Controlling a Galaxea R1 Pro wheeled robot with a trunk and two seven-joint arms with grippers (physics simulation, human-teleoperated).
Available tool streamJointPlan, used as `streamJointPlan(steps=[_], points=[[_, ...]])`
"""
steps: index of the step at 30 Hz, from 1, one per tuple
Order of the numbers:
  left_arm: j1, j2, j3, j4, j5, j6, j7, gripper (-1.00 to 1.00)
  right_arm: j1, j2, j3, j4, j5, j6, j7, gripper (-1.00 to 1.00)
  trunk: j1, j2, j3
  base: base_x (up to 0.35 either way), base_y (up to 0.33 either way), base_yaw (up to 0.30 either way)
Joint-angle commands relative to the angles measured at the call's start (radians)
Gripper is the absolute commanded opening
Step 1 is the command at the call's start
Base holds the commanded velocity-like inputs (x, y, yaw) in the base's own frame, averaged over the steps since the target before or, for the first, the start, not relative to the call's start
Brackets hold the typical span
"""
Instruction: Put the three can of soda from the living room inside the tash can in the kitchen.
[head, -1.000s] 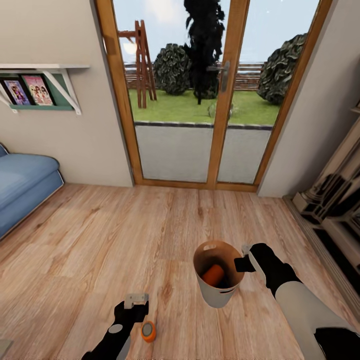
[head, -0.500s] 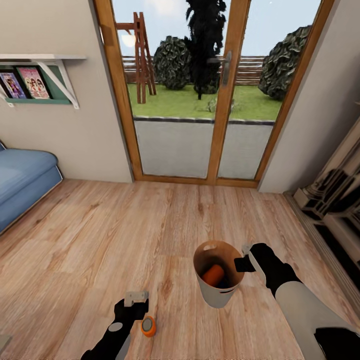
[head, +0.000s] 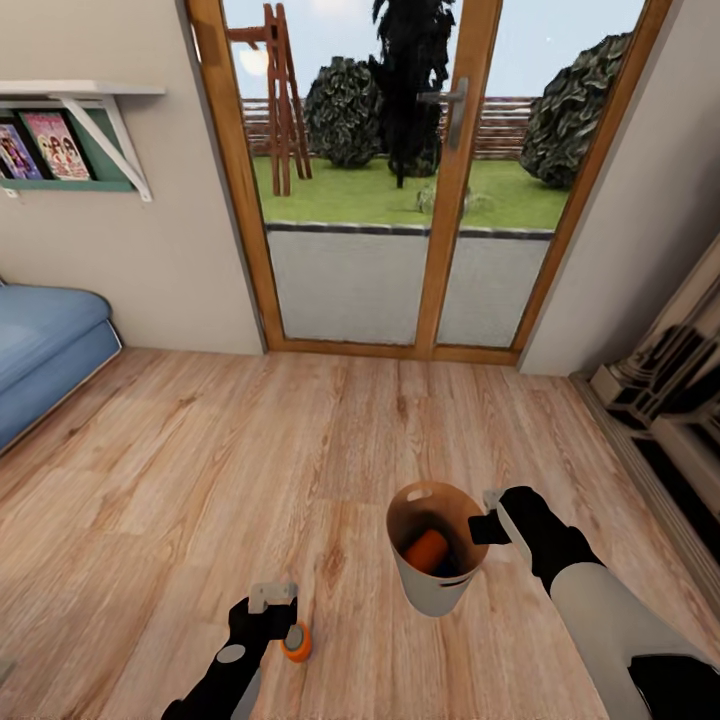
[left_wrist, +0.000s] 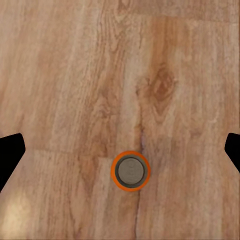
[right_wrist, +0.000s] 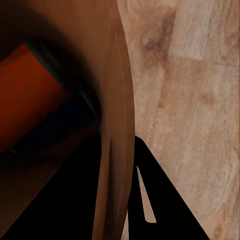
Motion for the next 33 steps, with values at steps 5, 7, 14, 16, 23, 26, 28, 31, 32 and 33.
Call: streamJointPlan(steps=[5,7,14,16,23,26,28,31,32,33], points=[[0.0,0.0,0.0,0.0,0.0,0.0,0.0,1.0,0.0,0.0,-0.001,0.0,-0.014,0.0,0.004,-1.0,0.019,-0.035,-0.024,0.0,0.0,0.0],[0.0,0.0,0.0,0.0,0.0,0.0,0.0,1.0,0.0,0.0,-0.001,0.0,-0.014,0.0,0.004,-1.0,0.027,-0.049,-0.033,0.0,0.0,0.0],[0.0,0.0,0.0,0.0,0.0,0.0,0.0,1.0,0.0,0.0,-0.002,-0.001,-0.016,0.0,0.005,-1.0,0.054,-0.098,-0.066,0.0,0.0,0.0],[0.0,0.0,0.0,0.0,0.0,0.0,0.0,1.0,-0.001,-0.001,-0.003,-0.001,-0.015,0.0,0.005,-1.0,0.061,-0.112,-0.075,0.0,0.0,0.0],[0.0,0.0,0.0,0.0,-0.001,0.0,0.0,1.0,-0.004,-0.003,-0.005,-0.02,-0.013,0.004,0.005,-1.0,0.077,-0.14,-0.098,0.0,0.0,0.0],[0.0,0.0,0.0,0.0,-0.001,0.0,0.0,1.0,-0.005,-0.004,-0.005,-0.092,-0.012,0.061,0.005,-1.0,0.077,-0.14,-0.099,0.0,0.0,0.0],[0.0,0.0,0.0,0.0,-0.001,0.0,0.0,1.0,-0.007,-0.006,-0.005,-0.186,-0.011,0.133,0.005,-1.0,0.077,-0.14,-0.099,0.0,0.0,0.0],[0.0,0.0,0.0,0.0,-0.001,0.0,0.0,1.0,-0.006,-0.008,-0.005,-0.263,-0.011,0.161,0.005,-1.0,0.077,-0.14,-0.1,0.0,0.0,0.0],[0.0,0.0,0.0,0.0,-0.001,0.0,0.0,1.0,-0.007,-0.009,-0.005,-0.284,-0.01,0.167,0.005,-1.0,0.077,-0.14,-0.1,0.0,0.0,0.0],[0.0,0.0,0.0,0.0,-0.001,0.0,0.0,1.0,-0.007,-0.01,-0.005,-0.297,-0.01,0.172,0.005,-1.0,0.077,-0.14,-0.1,0.0,0.0,0.0]])
